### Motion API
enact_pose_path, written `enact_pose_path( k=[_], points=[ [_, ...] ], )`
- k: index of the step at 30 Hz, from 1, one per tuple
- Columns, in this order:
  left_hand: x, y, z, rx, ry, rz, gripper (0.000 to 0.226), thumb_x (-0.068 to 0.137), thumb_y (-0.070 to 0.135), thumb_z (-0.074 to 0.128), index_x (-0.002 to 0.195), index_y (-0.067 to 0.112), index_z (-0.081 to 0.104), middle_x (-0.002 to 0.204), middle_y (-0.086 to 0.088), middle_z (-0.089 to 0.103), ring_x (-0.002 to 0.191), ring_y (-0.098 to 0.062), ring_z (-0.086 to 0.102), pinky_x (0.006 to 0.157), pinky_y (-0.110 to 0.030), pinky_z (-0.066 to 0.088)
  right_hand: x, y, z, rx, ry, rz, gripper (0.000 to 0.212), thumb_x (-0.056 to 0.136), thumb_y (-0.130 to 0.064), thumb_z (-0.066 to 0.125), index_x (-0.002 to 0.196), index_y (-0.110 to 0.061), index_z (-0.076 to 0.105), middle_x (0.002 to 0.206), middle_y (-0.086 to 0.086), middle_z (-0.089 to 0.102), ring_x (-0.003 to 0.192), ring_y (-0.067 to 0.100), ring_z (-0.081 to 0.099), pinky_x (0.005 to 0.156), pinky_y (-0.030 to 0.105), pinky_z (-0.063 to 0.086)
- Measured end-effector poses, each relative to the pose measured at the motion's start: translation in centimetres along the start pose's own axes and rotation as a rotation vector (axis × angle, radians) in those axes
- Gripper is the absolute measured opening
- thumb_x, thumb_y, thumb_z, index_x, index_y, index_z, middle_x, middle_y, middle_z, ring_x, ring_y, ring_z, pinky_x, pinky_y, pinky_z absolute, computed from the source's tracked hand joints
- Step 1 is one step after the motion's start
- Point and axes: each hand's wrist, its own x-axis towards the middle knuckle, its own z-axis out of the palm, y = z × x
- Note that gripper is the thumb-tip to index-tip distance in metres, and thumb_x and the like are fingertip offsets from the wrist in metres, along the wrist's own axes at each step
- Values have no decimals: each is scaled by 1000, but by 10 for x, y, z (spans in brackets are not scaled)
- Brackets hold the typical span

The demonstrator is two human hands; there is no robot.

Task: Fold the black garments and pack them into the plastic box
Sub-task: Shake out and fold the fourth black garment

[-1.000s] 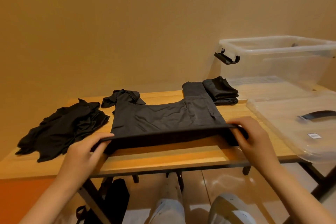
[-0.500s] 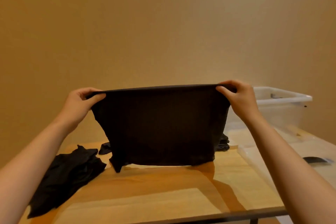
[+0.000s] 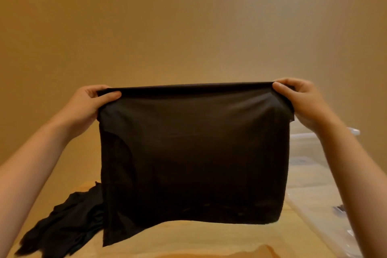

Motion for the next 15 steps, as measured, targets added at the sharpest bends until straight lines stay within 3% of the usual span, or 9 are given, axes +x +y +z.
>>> enact_pose_path(
  k=[4,8,10,15],
  points=[
    [-9,-7,-1,-45,-84,-60,10,69,29,71,72,21,76,69,5,70,58,-4,64,49,-13,47,-4,7,-2,-7,-44,41,11,89,-21,62,93,-14,70,81,1,69,70,8,66,61,16,53],
    [-1,-50,2,83,-105,-209,14,83,20,66,91,10,72,82,-5,71,69,-12,65,55,-19,49,-2,50,10,-51,-82,169,14,82,-25,67,90,-14,72,81,0,72,75,8,66,64,17,53],
    [7,-85,7,176,-131,-295,14,87,18,65,94,7,71,85,-8,71,75,-17,64,61,-26,48,1,87,19,-101,-108,253,10,88,-20,66,90,-13,72,86,4,72,80,12,66,67,20,54],
    [10,-197,29,463,-295,-541,17,96,17,59,93,2,68,80,-8,63,71,-16,57,56,-22,42,-4,211,59,-639,-246,372,15,92,-25,64,92,-13,73,88,0,68,86,17,63,73,29,51]
  ],
)
